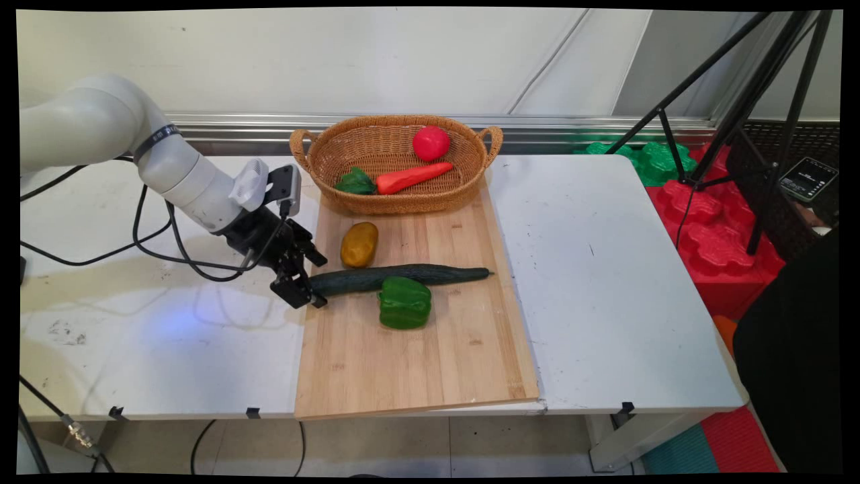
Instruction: Pick up the cucumber from the cutting board, then place the picked object in the vegetable basket
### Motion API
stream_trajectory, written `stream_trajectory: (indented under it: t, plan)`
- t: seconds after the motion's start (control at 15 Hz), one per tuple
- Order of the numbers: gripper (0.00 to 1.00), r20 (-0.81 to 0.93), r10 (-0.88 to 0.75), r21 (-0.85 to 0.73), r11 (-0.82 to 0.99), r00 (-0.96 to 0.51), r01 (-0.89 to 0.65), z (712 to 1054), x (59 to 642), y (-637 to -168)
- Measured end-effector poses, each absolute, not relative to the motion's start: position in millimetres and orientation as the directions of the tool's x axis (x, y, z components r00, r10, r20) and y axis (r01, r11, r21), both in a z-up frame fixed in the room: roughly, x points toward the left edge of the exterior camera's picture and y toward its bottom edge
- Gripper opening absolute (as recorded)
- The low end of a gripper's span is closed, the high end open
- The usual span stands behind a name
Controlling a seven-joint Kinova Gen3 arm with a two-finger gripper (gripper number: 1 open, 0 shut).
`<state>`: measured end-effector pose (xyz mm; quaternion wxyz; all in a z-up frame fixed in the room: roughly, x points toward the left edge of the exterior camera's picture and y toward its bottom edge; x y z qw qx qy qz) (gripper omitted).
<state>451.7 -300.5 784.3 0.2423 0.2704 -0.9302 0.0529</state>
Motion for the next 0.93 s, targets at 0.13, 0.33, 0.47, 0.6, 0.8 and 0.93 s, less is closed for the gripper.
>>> stream_trajectory:
  t: [0.13, 0.33, 0.47, 0.6, 0.8, 0.93]
  plan:
    - [1.00, 0.480, -0.475, 0.028, 0.849, -0.738, -0.528, 784, 453, -298]
    - [0.00, 0.482, -0.469, 0.022, 0.851, -0.740, -0.525, 785, 455, -292]
    - [0.00, 0.486, -0.465, 0.020, 0.852, -0.740, -0.523, 786, 456, -289]
    - [0.00, 0.490, -0.463, 0.017, 0.852, -0.738, -0.523, 787, 458, -287]
    - [0.00, 0.496, -0.461, 0.012, 0.851, -0.736, -0.525, 790, 460, -286]
    - [0.00, 0.502, -0.459, 0.008, 0.850, -0.733, -0.526, 793, 462, -286]
